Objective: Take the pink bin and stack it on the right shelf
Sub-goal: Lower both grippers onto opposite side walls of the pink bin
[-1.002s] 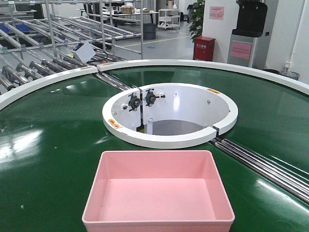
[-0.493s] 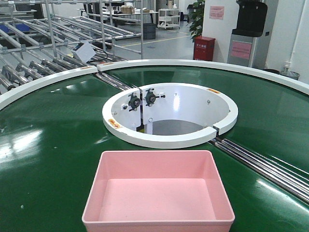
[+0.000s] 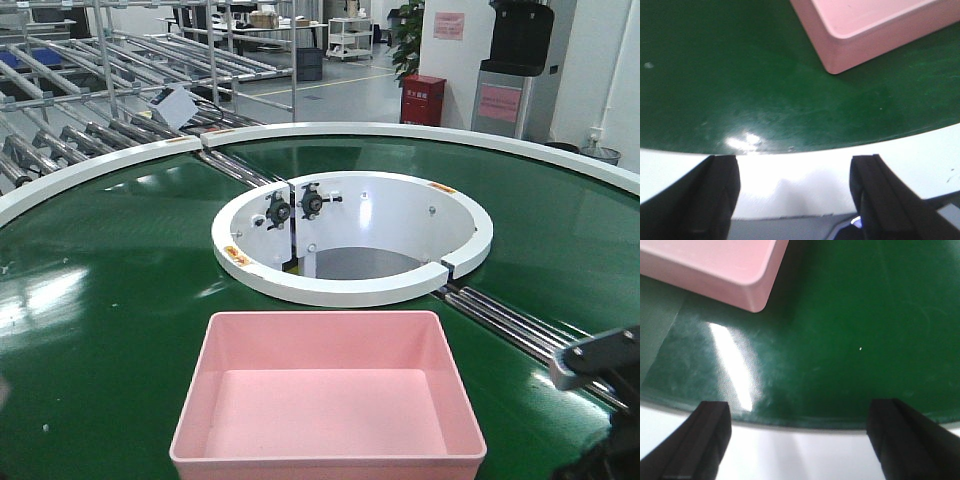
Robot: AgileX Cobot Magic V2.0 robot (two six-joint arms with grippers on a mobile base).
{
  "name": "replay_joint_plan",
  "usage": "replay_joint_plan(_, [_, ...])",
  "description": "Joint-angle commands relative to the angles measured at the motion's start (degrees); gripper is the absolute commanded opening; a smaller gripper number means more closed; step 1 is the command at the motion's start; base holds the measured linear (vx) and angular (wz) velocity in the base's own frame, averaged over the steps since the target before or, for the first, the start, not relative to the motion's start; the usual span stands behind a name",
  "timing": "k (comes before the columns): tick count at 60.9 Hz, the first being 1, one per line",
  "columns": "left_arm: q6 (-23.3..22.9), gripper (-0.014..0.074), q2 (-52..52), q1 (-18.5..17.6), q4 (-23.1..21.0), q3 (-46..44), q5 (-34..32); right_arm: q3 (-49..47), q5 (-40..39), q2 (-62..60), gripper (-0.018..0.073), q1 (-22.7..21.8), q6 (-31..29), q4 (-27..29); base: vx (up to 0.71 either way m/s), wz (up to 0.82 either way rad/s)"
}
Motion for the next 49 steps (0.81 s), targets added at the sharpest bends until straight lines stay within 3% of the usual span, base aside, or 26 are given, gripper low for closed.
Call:
replay_joint_plan(1, [0.2,0.059,5.4,-1.8,-0.8,-5.3,-3.0,-5.8,-0.9,3.4,0.062,0.0,-0.6,-0.7,0.0,0.0])
replay_joint_plan(23, [-3.1,0.0576,27.3,-2.2,-1.0,-23.6,-1.5,-24.0,7.1,20.6,0.0566,0.0,1.9,-0.1,0.0,0.0])
replay_joint_plan(36, [-5.6,0.0576,34.7,-2.2,-3.0,-30.9,-2.6,-30.6,7.0,25.9,0.0566,0.4,0.5,2.8,0.0,0.0])
replay_joint_plan(49, [-8.4,0.0576,41.5,-4.1,-3.2,-39.9,-0.3,-39.6,9.6,32.5,0.0566,4.2,4.3,-2.2,0.0,0.0])
